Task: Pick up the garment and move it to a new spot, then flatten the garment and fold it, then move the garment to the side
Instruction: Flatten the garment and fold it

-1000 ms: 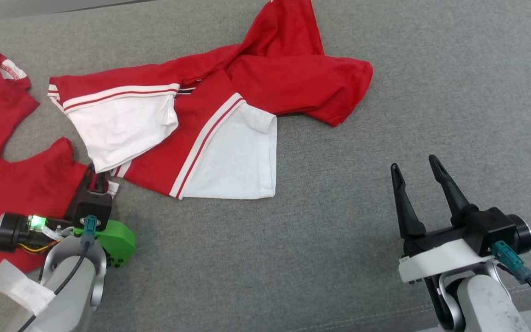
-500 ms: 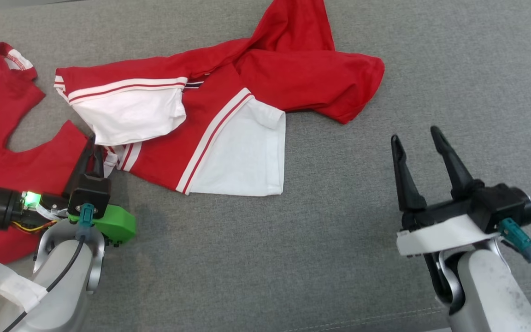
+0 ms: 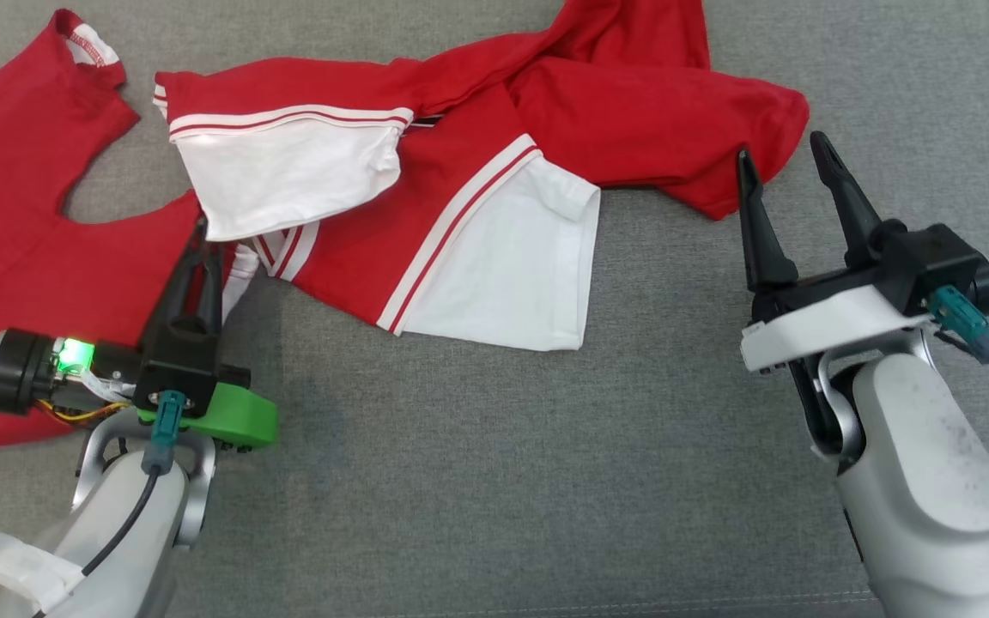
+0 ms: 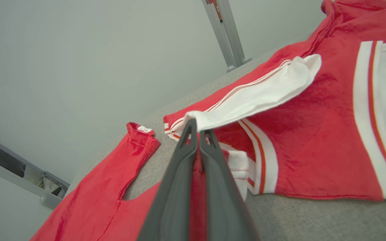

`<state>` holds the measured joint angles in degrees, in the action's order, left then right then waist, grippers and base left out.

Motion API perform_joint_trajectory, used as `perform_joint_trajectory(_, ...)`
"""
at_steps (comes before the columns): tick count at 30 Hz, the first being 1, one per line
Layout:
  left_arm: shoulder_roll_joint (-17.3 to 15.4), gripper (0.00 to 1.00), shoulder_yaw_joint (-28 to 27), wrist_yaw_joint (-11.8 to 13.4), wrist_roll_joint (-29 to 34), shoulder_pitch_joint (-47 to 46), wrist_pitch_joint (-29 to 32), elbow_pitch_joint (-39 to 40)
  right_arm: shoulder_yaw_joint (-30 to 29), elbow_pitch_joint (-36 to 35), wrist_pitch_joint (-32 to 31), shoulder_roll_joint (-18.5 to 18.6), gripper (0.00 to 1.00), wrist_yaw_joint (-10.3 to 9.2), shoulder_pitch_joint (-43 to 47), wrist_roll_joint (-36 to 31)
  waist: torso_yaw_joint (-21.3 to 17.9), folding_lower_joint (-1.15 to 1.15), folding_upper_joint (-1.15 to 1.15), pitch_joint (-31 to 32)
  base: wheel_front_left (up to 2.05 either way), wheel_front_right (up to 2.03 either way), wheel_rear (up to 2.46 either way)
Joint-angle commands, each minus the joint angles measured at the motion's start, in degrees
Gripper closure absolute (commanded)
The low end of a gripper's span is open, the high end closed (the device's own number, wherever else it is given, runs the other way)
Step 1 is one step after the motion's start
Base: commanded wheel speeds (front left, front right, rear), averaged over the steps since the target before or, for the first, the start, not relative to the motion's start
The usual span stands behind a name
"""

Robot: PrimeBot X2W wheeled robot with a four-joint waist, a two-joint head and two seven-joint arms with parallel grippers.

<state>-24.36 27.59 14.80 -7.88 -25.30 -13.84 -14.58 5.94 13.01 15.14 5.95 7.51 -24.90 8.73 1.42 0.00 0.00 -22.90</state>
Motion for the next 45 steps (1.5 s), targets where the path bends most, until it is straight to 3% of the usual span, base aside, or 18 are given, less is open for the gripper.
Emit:
perform_joint_trajectory(1,-0.6,1.00,0.6,-0.9,-0.5,0.8,1.4,0.7,0.4,2.6,0.0,1.1,0.00,-0.04,-3.3,0.3,1.5,0.00,0.00,-1.7,0.00,0.00,0.00)
perform_joint_trajectory(4,-1.2,1.00,3.3,-4.4,-0.9,1.4,4.5,0.6,1.4,6.4,0.0,2.0,0.00,-0.04,-8.6,0.3,2.5,0.00,0.00,-3.1,0.00,0.00,0.00)
perform_joint_trajectory(7,-1.0,1.00,4.9,-5.6,0.0,0.2,6.0,0.9,1.5,7.3,0.0,2.4,0.00,-0.04,-12.3,0.9,3.3,0.00,0.00,-4.8,0.00,0.00,0.00)
perform_joint_trajectory(8,-1.0,0.79,5.3,-5.4,0.7,-0.2,5.9,0.9,1.4,7.3,0.0,2.5,0.00,-0.04,-13.0,1.2,3.5,0.00,0.00,-5.2,0.00,0.00,0.00)
perform_joint_trajectory(9,-0.8,0.11,5.7,-5.1,1.2,-0.5,5.7,0.9,1.4,7.4,0.0,2.6,0.00,-0.04,-13.5,1.4,3.7,0.00,0.00,-5.6,0.00,0.00,0.00)
perform_joint_trajectory(10,-0.5,0.00,6.0,-5.0,1.5,-0.7,5.8,0.8,1.5,7.4,0.0,2.6,0.00,-0.04,-13.9,1.6,3.9,0.00,0.00,-5.9,0.00,0.00,0.00)
perform_joint_trajectory(26,-0.2,0.00,9.2,-1.5,8.4,-7.1,2.8,-6.1,1.8,7.6,0.0,1.8,0.00,-0.04,-10.3,3.9,2.0,0.00,0.00,-6.6,0.00,0.00,0.00)
perform_joint_trajectory(27,-0.3,0.08,9.3,-1.4,8.5,-7.3,2.7,-6.1,1.8,7.7,0.0,1.8,0.00,-0.04,-10.3,4.0,1.8,0.00,0.00,-6.5,0.00,0.00,0.00)
perform_joint_trajectory(28,-0.4,0.57,9.5,-1.4,8.7,-7.4,2.7,-6.1,1.8,7.9,0.0,1.8,0.00,-0.04,-10.2,4.0,1.6,0.00,0.00,-6.4,0.00,0.00,0.00)
perform_joint_trajectory(30,-0.8,0.67,9.7,-1.2,9.0,-7.2,3.2,-5.7,1.9,8.1,0.0,1.7,0.00,-0.04,-9.8,3.9,1.4,0.00,0.00,-6.2,0.00,0.00,0.00)
perform_joint_trajectory(32,-1.4,0.73,9.8,-1.1,9.0,-6.3,3.9,-4.9,1.7,8.2,0.0,1.5,0.00,-0.04,-9.5,3.8,1.1,0.00,0.00,-5.9,0.00,0.00,0.00)
perform_joint_trajectory(35,-2.6,0.47,9.9,-1.0,8.9,-5.0,5.3,-3.1,1.3,8.2,0.0,1.4,0.00,-0.04,-9.2,3.8,1.0,0.00,0.00,-5.4,0.00,0.00,0.00)
perform_joint_trajectory(36,-3.3,0.34,9.9,-1.0,9.0,-4.6,5.9,-2.2,1.2,8.2,0.0,1.3,0.00,-0.04,-9.0,3.9,1.0,0.00,0.00,-5.3,0.00,0.00,0.00)
perform_joint_trajectory(37,-3.8,0.34,9.9,-1.0,9.2,-4.4,6.3,-1.4,1.1,8.2,0.0,1.2,0.00,-0.04,-8.9,3.9,1.0,0.00,0.00,-5.2,0.00,0.00,0.00)
perform_joint_trajectory(39,-4.9,0.61,10.1,-1.3,9.4,-3.9,7.5,0.1,0.9,8.2,0.0,1.2,0.00,-0.04,-8.4,4.1,1.0,0.00,0.00,-5.0,0.00,0.00,0.00)
perform_joint_trajectory(40,-5.3,0.84,10.1,-1.5,9.4,-3.8,8.0,0.8,0.8,8.1,0.0,1.2,0.00,-0.04,-8.2,4.3,1.0,0.00,0.00,-4.9,0.00,0.00,0.00)
perform_joint_trajectory(41,-5.7,1.00,10.3,-1.7,9.5,-3.8,8.3,1.4,0.8,8.1,0.0,1.1,0.00,-0.04,-8.1,4.3,1.0,0.00,0.00,-4.8,0.00,0.00,0.00)
perform_joint_trajectory(45,-6.4,1.00,10.8,-2.6,9.6,-4.4,8.9,4.0,1.1,8.0,0.0,0.9,0.00,-0.04,-7.8,4.4,0.8,0.00,0.00,-4.7,0.00,0.00,0.00)
